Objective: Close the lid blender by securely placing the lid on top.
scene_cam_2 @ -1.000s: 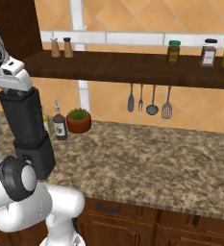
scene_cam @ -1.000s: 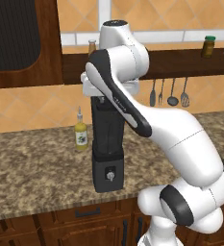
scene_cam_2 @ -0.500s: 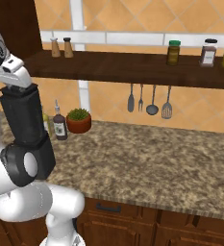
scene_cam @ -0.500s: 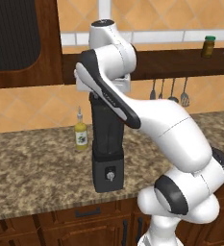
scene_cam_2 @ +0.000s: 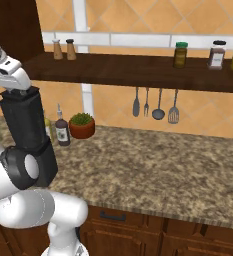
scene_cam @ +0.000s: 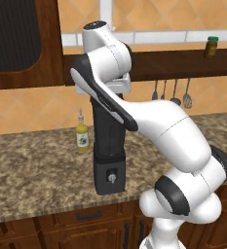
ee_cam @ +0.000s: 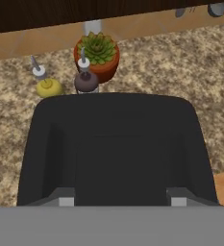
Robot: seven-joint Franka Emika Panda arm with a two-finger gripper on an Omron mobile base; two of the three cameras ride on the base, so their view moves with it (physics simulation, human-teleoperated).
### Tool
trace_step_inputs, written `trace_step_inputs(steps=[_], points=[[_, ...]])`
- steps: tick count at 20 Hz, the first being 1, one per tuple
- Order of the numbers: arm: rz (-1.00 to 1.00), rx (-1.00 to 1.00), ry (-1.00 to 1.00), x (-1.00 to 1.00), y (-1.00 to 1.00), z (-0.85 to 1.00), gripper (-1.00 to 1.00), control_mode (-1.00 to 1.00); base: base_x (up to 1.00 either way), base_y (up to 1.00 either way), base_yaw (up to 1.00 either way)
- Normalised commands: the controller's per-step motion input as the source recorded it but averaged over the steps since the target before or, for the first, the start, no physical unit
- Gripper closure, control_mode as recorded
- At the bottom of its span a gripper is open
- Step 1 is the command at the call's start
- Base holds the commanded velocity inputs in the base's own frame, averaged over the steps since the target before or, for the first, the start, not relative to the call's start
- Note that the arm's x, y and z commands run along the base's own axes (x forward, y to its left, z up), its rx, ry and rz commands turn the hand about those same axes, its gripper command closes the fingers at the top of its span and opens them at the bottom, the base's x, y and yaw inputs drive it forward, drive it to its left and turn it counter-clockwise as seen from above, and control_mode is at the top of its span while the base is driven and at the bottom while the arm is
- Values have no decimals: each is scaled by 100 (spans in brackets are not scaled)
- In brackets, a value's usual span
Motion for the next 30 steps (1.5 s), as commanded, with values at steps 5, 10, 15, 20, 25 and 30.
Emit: trace_step_inputs(steps=[5, 10, 15, 20, 25, 30], points=[[12, 0, 0, -6, -17, -10, 100, -100, 0, 0, 0], [20, 0, 0, -1, -18, 0, 100, -100, 0, 0, 0], [9, 0, 0, -35, 0, -7, 100, -100, 0, 0, 0], [2, 0, 0, -36, 15, -6, 100, -100, 0, 0, 0], [1, 1, 0, -5, 13, -4, 100, -100, 0, 0, 0], [0, 0, -7, 26, 0, 0, 100, -100, 0, 0, 0]])
